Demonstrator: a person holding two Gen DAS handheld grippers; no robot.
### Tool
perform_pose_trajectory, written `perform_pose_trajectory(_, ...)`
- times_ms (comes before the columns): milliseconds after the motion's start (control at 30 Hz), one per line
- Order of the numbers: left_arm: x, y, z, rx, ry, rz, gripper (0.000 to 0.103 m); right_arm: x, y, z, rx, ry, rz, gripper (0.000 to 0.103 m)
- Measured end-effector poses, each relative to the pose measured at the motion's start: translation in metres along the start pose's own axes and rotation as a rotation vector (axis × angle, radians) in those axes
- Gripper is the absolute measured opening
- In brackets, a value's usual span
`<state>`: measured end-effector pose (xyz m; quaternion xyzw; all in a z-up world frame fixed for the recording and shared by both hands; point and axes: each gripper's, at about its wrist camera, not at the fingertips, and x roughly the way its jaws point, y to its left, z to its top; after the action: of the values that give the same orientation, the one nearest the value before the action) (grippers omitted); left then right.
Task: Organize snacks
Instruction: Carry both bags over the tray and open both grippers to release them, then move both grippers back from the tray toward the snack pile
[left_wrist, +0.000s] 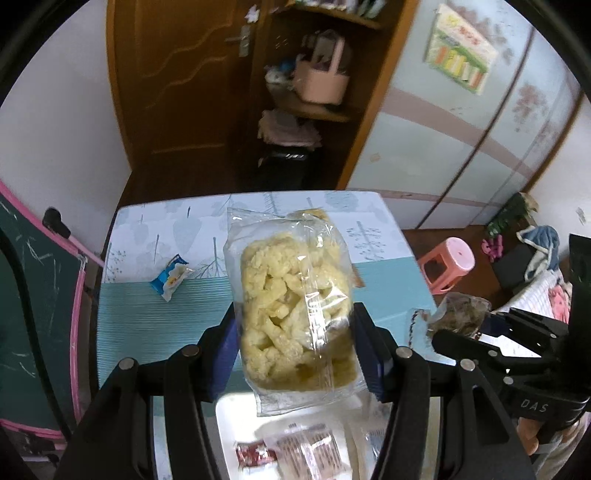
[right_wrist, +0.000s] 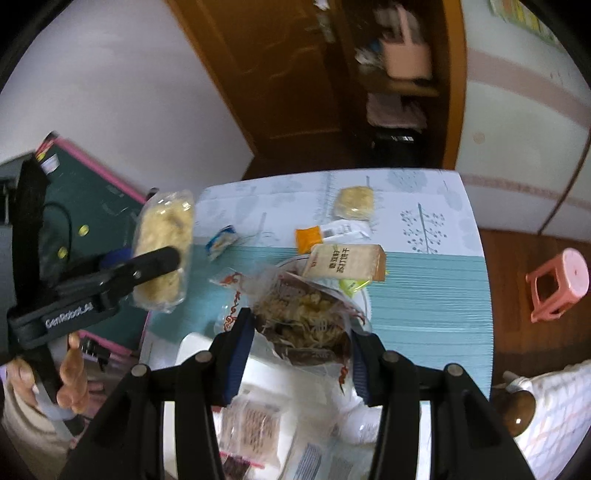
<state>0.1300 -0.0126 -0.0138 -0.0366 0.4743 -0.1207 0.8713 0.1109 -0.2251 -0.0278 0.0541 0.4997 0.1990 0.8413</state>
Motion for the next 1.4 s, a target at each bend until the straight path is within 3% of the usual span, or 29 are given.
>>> perform_pose_trajectory(267, -0.069, -0.016, -0.049, 0.067, -0.061, -0.073, 0.056, -0.050, 0.022, -0.045, -0.038, -0.085, -0.004, 0.048)
perform_pose_trajectory(467, -0.092, -0.018, -0.095, 0.092, -0.106, -0.096, 0.056, -0.063, 0.030, -0.090, -0.037, -0.129, -0.012, 0.048)
perform_pose_trajectory(733, -0.080, -0.013, -0.156, 0.075, -0.130, -0.081, 0.056, -0.064, 0.038, -0.135, -0.027, -0.163, -0.050, 0.049)
perform_pose_trajectory(1133, -0.036, -0.025, -0.204, 0.134, -0.038, 0.006, 0.057, -0.027, 0.042, -0.172, -0.033, -0.062, -0.112, 0.049)
perform_pose_trajectory(1167, -0.034, -0.026, -0.205, 0.136, -0.029, 0.006, 0.059, -0.024, 0.043, -0.174, -0.037, -0.054, -0.122, 0.049)
perform_pose_trajectory(1233, -0.031, -0.026, -0.205, 0.130, -0.018, 0.002, 0.085, -0.021, 0.044, -0.177, -0.056, -0.053, -0.157, 0.050)
perform_pose_trajectory(1300, -0.033, -0.025, -0.207, 0.116, -0.033, -0.006, 0.091, -0.021, 0.046, -0.179, -0.072, -0.062, -0.191, 0.052)
perform_pose_trajectory(1400, -0.035, -0.021, -0.205, 0.102, -0.046, -0.009, 0.091, -0.025, 0.048, -0.180, -0.085, -0.089, -0.202, 0.060)
